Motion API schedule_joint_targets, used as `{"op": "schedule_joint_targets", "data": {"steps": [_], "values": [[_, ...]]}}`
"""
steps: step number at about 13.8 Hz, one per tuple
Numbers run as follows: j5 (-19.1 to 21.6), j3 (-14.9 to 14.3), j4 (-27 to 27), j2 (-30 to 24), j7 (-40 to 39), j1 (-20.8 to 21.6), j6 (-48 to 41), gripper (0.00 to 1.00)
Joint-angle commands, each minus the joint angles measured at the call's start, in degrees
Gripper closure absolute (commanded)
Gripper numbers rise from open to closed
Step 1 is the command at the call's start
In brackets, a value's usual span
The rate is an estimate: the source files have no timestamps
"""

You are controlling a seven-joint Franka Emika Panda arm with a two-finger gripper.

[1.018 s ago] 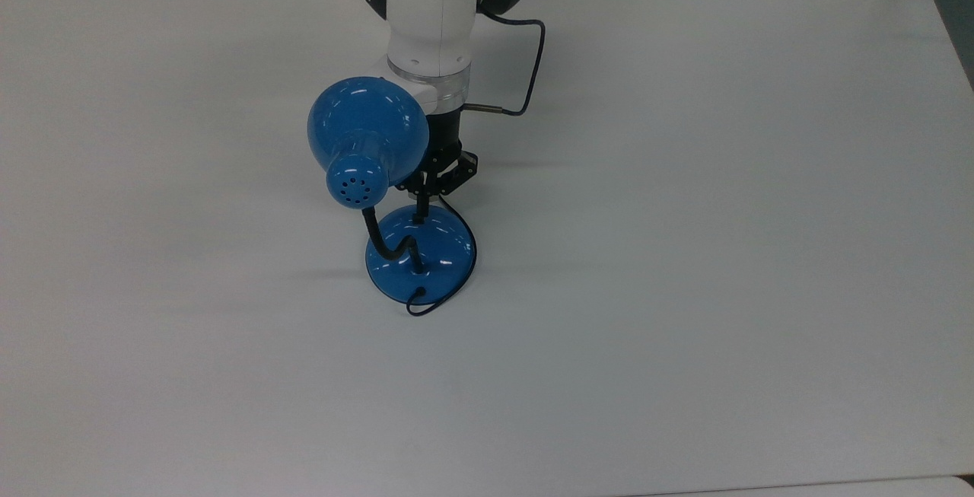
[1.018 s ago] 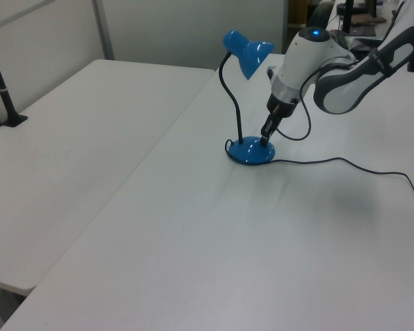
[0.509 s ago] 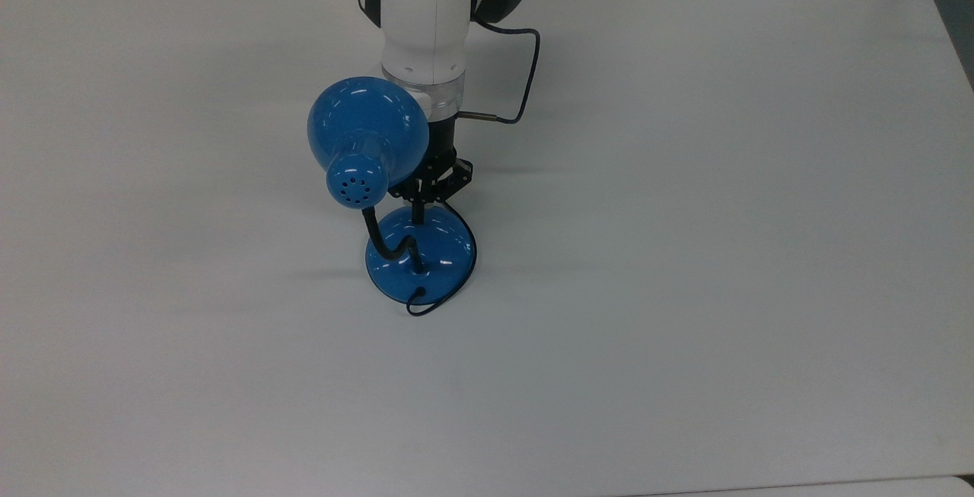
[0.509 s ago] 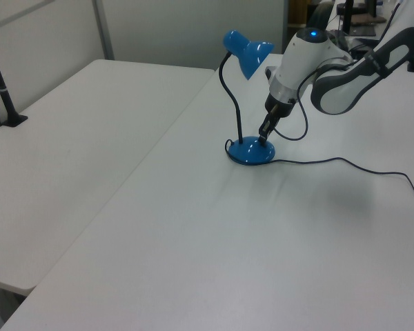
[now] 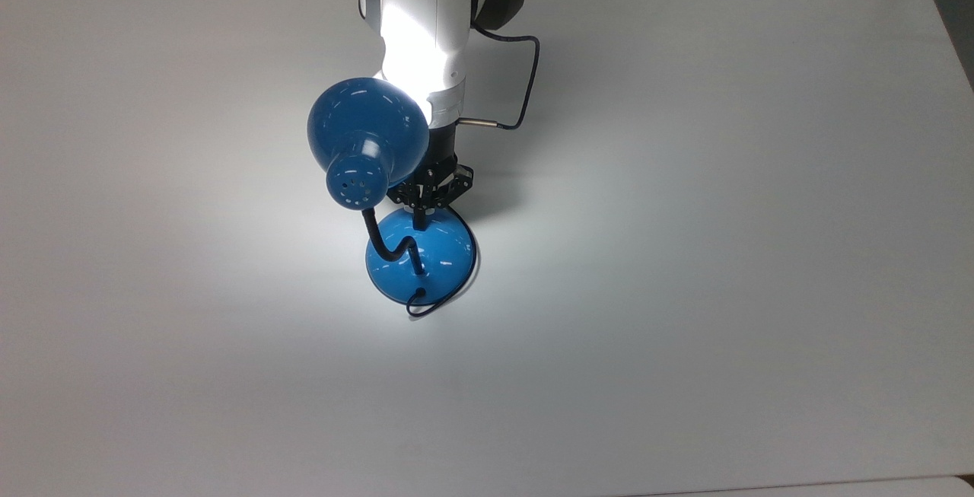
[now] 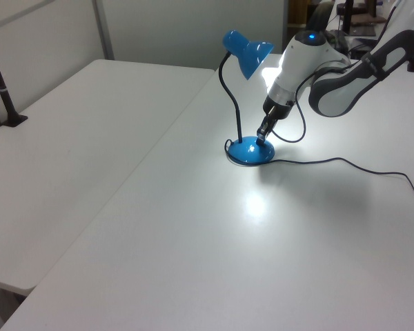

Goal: Turn on the lamp
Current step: 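Press down on the base switch with the gripper tip, then lift the gripper up and away from the lamp base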

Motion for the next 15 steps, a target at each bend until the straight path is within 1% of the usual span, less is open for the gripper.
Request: {"op": "schedule_joint_targets", "data": {"steps": [1,2,4,6,10,12,13,14,15], "values": [[-1.6,0.0,0.1,0.3,0.6,-0.2,0.6,1.00],[-1.6,0.0,-0.3,-0.7,0.8,-0.1,-0.8,1.00],[-1.5,0.1,-0.2,-4.0,0.6,0.4,-12.2,1.00],[-0.9,0.3,-0.2,-6.6,0.6,0.8,-20.3,1.00],[-0.4,1.5,0.0,-11.3,0.8,0.9,-31.4,0.97],[0.1,2.2,0.3,-14.2,0.7,0.9,-37.5,0.93],[2.9,2.2,0.7,-16.0,0.3,0.9,-40.0,0.91],[5.3,2.1,1.8,-17.4,-1.8,0.8,-41.8,0.88],[6.6,2.1,3.5,-17.6,-3.1,0.8,-43.9,0.86]]}}
